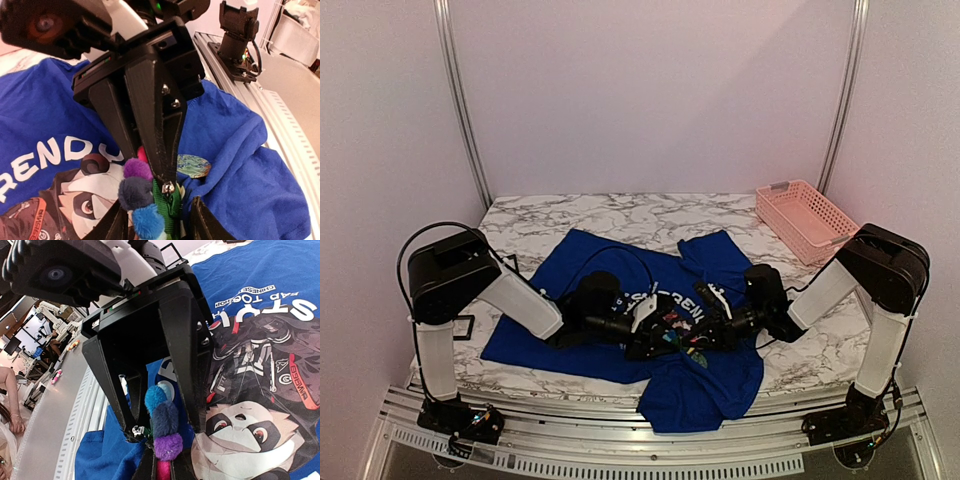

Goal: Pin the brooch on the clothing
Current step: Pin the clothing with brooches onto the flattened clothing.

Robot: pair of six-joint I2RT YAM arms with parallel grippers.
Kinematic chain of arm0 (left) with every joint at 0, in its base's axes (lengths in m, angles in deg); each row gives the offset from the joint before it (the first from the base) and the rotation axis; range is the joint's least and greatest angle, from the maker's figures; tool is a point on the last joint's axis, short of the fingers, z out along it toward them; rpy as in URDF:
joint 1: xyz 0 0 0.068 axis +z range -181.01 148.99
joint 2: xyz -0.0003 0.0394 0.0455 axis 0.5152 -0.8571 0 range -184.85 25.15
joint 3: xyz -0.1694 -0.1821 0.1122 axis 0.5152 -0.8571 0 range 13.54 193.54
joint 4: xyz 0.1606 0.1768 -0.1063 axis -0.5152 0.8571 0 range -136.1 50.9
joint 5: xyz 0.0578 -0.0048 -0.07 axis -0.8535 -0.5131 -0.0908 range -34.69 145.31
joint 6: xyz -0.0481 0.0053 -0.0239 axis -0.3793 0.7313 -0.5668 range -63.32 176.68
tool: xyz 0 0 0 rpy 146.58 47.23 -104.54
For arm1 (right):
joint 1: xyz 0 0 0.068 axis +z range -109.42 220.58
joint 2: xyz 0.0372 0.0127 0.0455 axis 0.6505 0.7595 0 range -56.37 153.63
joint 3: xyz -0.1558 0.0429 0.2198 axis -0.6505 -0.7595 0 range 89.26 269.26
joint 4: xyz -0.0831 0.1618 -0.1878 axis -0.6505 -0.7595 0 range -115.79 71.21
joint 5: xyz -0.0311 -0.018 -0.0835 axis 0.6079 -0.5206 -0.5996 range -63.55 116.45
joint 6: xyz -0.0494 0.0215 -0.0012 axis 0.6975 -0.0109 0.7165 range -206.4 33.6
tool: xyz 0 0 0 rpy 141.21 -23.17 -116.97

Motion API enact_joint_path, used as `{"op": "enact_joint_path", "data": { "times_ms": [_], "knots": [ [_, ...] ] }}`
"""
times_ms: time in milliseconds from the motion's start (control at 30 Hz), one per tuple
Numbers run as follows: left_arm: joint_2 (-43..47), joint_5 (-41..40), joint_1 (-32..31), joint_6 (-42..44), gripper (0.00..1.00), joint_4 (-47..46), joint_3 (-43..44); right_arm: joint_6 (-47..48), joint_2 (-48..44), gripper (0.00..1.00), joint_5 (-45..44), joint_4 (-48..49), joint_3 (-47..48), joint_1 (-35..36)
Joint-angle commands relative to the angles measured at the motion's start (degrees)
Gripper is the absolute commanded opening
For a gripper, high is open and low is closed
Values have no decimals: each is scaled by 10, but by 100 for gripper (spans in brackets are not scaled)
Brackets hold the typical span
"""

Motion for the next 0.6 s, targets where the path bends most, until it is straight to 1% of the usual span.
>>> {"op": "enact_joint_path", "data": {
  "times_ms": [0,167,433,567],
  "knots": [
    [-9,-26,-1,4,47,11,6,-7,-13,0,4,-2,-2,1],
    [-8,-42,-5,-2,53,3,6,-8,-11,0,5,-4,1,0],
    [-9,-28,-9,5,66,2,8,-8,-4,0,7,-8,6,0],
    [-8,-40,-13,1,67,1,8,-9,-3,0,5,-11,8,-1]
  ]
}}
